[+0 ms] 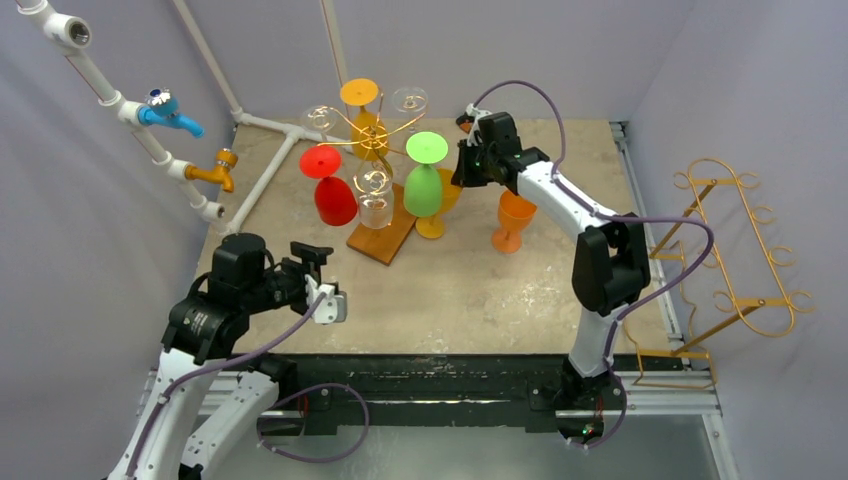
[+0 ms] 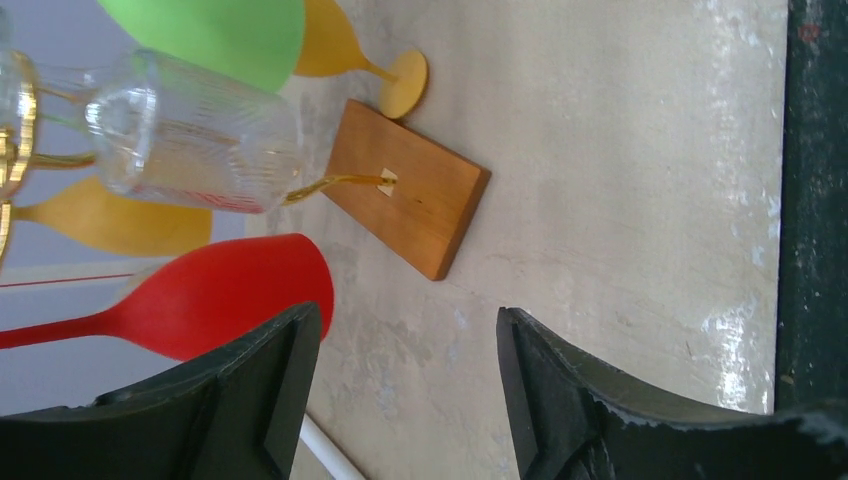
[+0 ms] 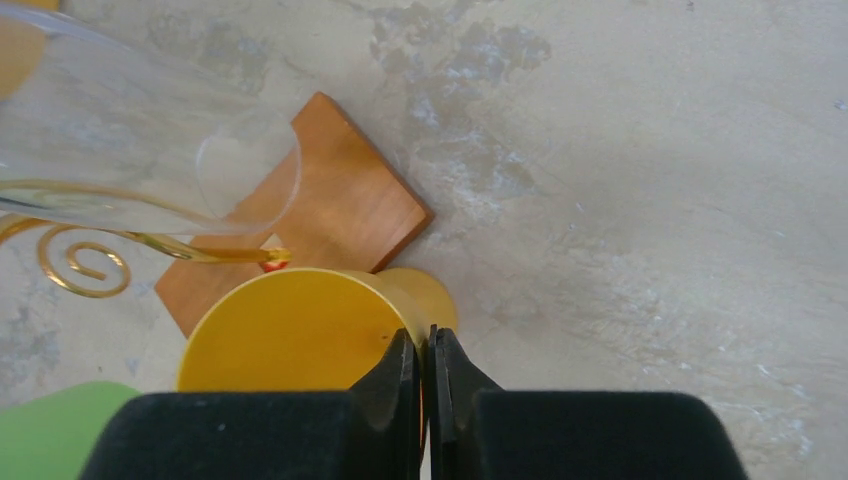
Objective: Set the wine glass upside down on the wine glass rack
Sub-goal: Pick up the wine glass at the center of the board, then place the wine glass at the center of the board.
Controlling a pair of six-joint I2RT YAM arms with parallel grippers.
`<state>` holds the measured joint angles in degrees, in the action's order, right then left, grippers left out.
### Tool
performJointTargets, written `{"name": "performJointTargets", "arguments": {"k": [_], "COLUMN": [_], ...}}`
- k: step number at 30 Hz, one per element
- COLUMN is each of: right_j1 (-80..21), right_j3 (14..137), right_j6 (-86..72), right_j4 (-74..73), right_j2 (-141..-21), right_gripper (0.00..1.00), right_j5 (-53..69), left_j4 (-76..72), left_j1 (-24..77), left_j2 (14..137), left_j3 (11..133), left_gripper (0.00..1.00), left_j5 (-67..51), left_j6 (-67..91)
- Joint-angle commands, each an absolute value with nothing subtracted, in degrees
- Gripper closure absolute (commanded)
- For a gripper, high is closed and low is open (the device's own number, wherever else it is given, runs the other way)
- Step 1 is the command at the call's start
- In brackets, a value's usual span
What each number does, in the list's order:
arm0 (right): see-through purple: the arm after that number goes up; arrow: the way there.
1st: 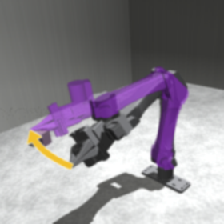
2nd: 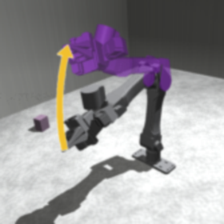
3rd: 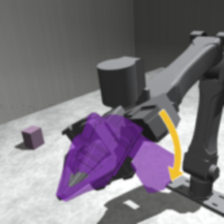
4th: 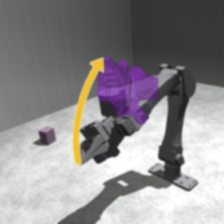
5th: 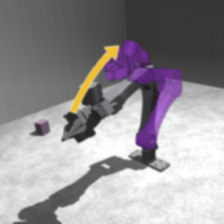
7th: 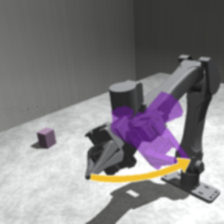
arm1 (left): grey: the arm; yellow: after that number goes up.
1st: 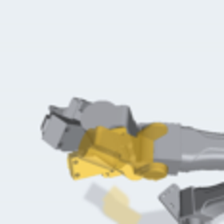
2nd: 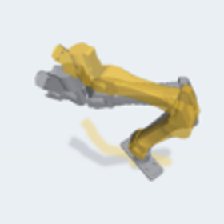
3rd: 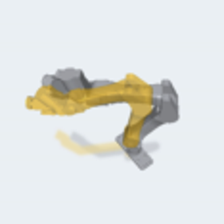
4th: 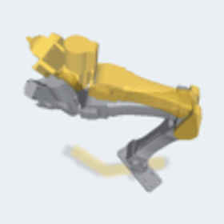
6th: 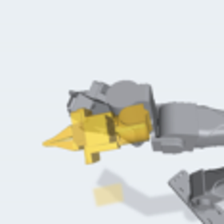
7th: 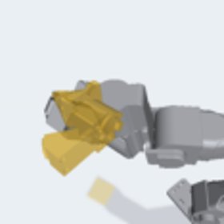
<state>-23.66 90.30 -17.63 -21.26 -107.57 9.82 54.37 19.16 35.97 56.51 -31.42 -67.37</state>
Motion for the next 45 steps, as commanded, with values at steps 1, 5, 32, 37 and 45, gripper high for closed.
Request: {"name": "performJointTargets", "arguments": {"k": [1,5,32,37,45], "right_j1": [-23.7,-22.9,-10.5,-10.5,-10.5], "right_j3": [93.5,95.7,89.6,89.7,91.4], "right_j6": [-17.6,-17.0,-15.3,-15.3,-16.2], "right_j4": [-23.4,-26.2,-30.7,-30.4,-30.4], "right_j2": [-105.8,-103.5,-97.9,-98.6,-96.1], "right_gripper": [1.00,1.00,0.84,0.49,0.37], "right_j5": [7.3,2.3,-6.5,-4.7,-5.6], "left_j4": [56.6,56.2,55.3,55.1,55.0], "left_j1": [19.1,19.1,19.1,19.1,19.1], "left_j2": [34.7,34.9,34.5,34.6,34.9], "left_j3": [52.5,51.9,51.3,51.6,52.2], "left_gripper": [0.33,0.35,0.38,0.36,0.35], "left_j5": [-28.6,-28.4,-27.6,-27.3,-26.8], "left_j6": [-75.1,-75.0,-74.6,-74.3,-74.3]}}
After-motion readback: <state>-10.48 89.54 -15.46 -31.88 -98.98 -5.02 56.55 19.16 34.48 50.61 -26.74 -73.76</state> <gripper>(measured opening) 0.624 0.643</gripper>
